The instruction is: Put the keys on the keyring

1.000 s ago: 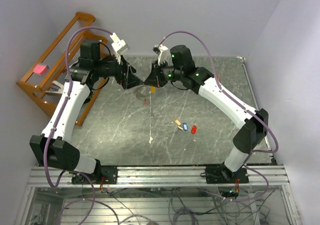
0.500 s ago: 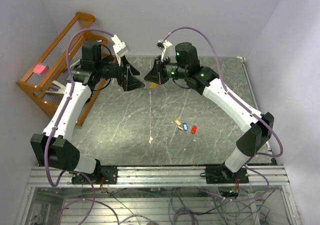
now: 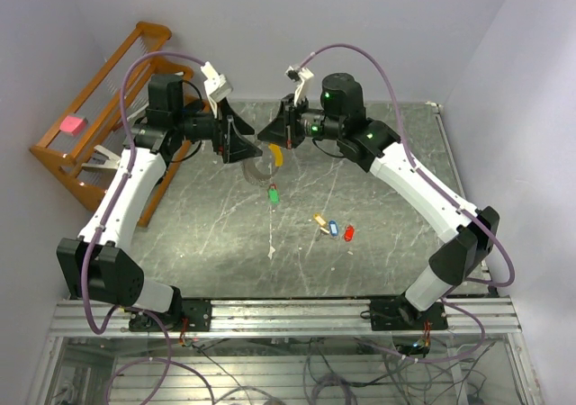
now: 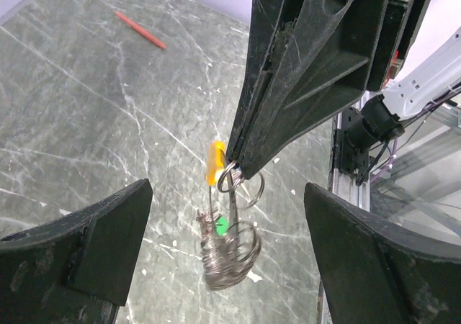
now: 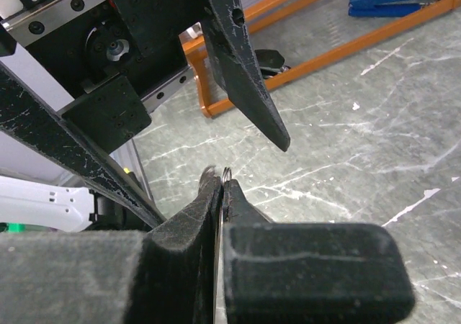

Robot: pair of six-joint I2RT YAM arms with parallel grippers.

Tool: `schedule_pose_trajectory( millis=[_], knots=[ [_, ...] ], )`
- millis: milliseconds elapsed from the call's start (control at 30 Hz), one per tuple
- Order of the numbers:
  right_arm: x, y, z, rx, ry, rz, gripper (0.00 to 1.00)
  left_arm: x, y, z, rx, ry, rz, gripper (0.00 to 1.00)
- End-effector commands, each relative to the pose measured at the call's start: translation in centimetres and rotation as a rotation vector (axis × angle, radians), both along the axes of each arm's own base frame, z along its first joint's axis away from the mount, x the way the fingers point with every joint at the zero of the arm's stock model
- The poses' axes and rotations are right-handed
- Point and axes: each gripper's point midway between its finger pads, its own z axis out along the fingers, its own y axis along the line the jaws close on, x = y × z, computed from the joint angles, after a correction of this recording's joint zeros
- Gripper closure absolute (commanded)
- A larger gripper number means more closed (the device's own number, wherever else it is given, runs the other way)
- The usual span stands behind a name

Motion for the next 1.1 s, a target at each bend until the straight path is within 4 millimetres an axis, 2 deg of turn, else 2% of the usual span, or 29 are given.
schedule_pose_trajectory(
  millis=[0, 167, 300, 400, 567, 900, 1067],
  knots=[
    [-0.9, 0.0, 4.2, 0.091, -0.073, 0.023, 1.00, -0.2, -0.6, 1.2, -0.043, -0.029, -0.051, 0.03],
    [-1.0, 0.2, 4.4, 0.102, -0.076, 0.031, 1.00, -0.3, -0.8, 1.2, -0.050, -0.025, -0.058, 0.06],
    [-1.1, 0.1, 4.9, 0.113, -0.086, 0.031, 1.00, -0.6, -0.8, 1.1, -0.054, -0.025, -0.075, 0.14],
    [-1.2, 0.0, 5.1, 0.117, -0.092, 0.034, 1.00, -0.9, -0.9, 1.3, -0.059, -0.030, -0.088, 0.26],
    [-1.3, -0.3, 5.4, 0.124, -0.101, 0.022, 1.00, -0.8, -0.8, 1.2, -0.048, -0.037, -0.078, 0.56],
    [-1.9, -0.4, 5.7, 0.141, -0.104, 0.034, 1.00, -0.9, -0.7, 1.2, -0.048, -0.035, -0.075, 0.73],
    [-2.1, -0.6, 5.5, 0.144, -0.100, 0.038, 1.00, -0.7, -0.9, 1.6, -0.062, -0.029, -0.080, 0.75]
  ],
)
